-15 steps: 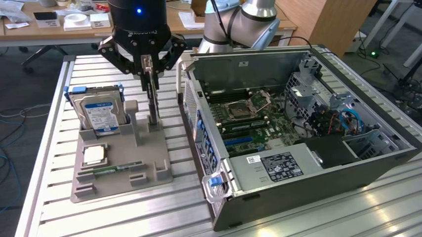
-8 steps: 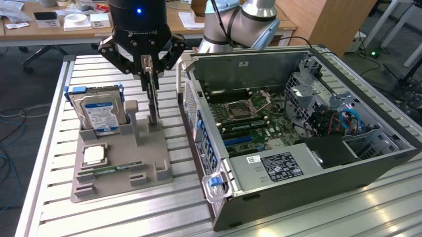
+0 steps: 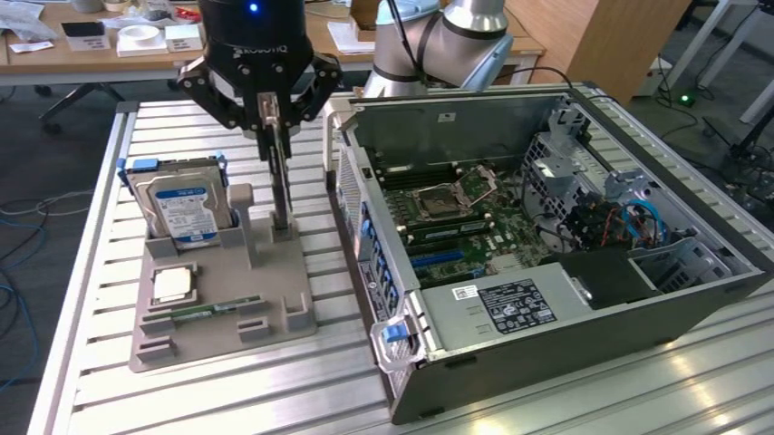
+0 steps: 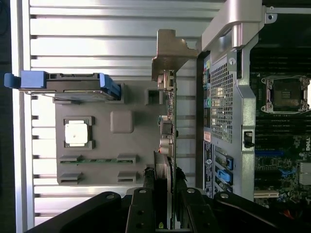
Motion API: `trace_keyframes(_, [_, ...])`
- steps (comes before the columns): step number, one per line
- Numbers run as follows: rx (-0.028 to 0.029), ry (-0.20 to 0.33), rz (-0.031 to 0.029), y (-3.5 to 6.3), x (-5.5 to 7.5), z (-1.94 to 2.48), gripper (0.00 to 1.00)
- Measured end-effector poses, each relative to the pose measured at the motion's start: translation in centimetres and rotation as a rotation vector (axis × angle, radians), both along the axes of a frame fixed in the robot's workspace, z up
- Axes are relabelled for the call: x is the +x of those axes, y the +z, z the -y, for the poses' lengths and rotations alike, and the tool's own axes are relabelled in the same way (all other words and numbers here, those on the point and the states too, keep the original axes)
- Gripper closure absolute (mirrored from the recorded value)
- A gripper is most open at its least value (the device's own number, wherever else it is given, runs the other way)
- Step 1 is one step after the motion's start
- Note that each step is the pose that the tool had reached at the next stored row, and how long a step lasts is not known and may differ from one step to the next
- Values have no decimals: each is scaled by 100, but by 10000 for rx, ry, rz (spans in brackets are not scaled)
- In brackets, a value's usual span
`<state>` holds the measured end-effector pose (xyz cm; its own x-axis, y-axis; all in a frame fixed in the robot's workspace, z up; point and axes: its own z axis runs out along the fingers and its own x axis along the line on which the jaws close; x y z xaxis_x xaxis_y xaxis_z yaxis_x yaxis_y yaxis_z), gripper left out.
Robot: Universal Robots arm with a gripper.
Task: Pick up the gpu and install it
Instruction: 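Pick up the gpu and move the gpu toward the slot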
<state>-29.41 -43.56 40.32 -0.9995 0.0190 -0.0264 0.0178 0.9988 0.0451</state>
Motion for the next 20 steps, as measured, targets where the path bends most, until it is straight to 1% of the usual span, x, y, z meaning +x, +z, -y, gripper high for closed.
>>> trace_keyframes(5, [-1, 0, -1, 64, 0, 0, 74])
trace_keyframes(15, [0, 0, 1, 275, 0, 0, 74])
trace_keyframes(17, [1, 0, 1, 298, 0, 0, 74])
trace_keyframes(20, [0, 0, 0, 299, 0, 0, 74])
